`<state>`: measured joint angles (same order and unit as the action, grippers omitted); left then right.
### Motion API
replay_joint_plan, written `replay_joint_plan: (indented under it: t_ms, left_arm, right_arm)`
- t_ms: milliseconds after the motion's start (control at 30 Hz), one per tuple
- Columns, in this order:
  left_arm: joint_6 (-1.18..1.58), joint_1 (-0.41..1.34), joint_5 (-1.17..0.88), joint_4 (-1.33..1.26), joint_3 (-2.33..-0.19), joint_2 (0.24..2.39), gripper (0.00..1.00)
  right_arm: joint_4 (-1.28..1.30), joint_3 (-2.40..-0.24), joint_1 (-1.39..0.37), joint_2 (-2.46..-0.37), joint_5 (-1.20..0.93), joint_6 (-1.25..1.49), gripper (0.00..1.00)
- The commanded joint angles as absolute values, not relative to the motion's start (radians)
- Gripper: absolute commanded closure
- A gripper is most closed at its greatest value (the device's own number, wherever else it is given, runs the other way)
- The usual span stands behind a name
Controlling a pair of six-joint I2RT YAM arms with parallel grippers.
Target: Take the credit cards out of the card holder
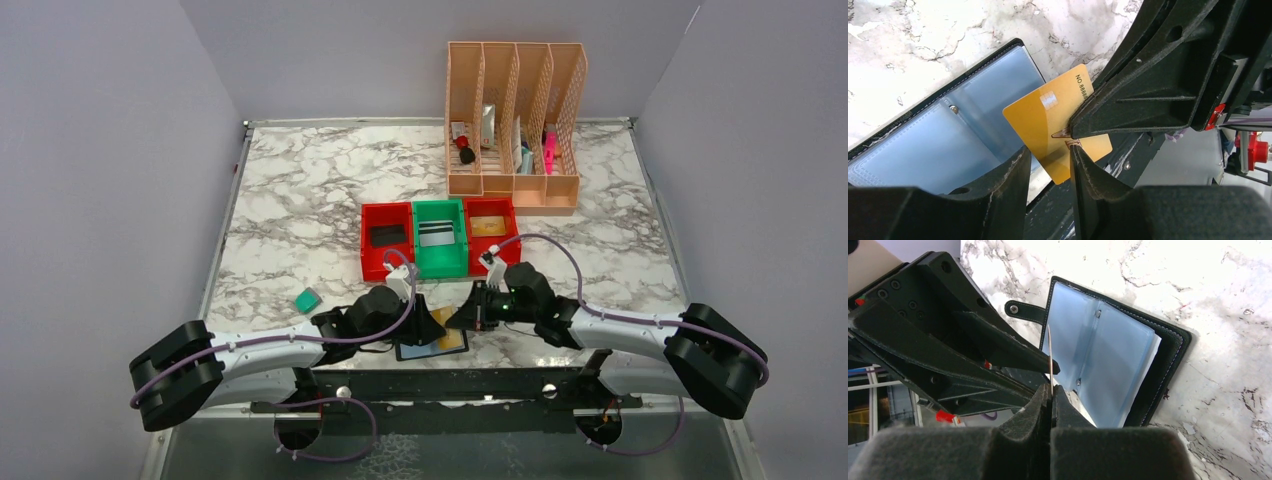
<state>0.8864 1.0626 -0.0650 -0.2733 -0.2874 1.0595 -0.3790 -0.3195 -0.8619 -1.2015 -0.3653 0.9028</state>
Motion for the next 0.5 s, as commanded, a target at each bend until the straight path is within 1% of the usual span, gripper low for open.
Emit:
replay_joint_plan:
  t_ms: [0,67,167,300,467]
  left_arm:
    - [0.894,1.069,-0.092,-0.342,-0.298,1.064,0.64]
    - [0.893,1.069,-0.092,-0.342,-0.295,1.065,0.64]
    - [0.888,1.069,-0.075,-0.301,-0.298,1.057,0.62]
    - [0.853,1.069,0.037,-0.076,-0.352,1.024,0.56]
    - [0.833,1.068,0.129,0.092,-0.363,0.923,0.49]
  right_arm:
    - [-0.332,-0.346,-0.862,-1.207,-0.34,0.884,0.99]
    - [-0.315,-0.351,-0.861,-1.194,-0.322,0.875,0.99]
    - [-0.208,-0.389,-0.861,-1.156,-0.252,0.823,0.99]
    - [0.035,-0.498,-0.861,-1.091,-0.049,0.686,0.99]
    - [0.184,-0.596,-0.861,-1.007,0.172,0.489,0.99]
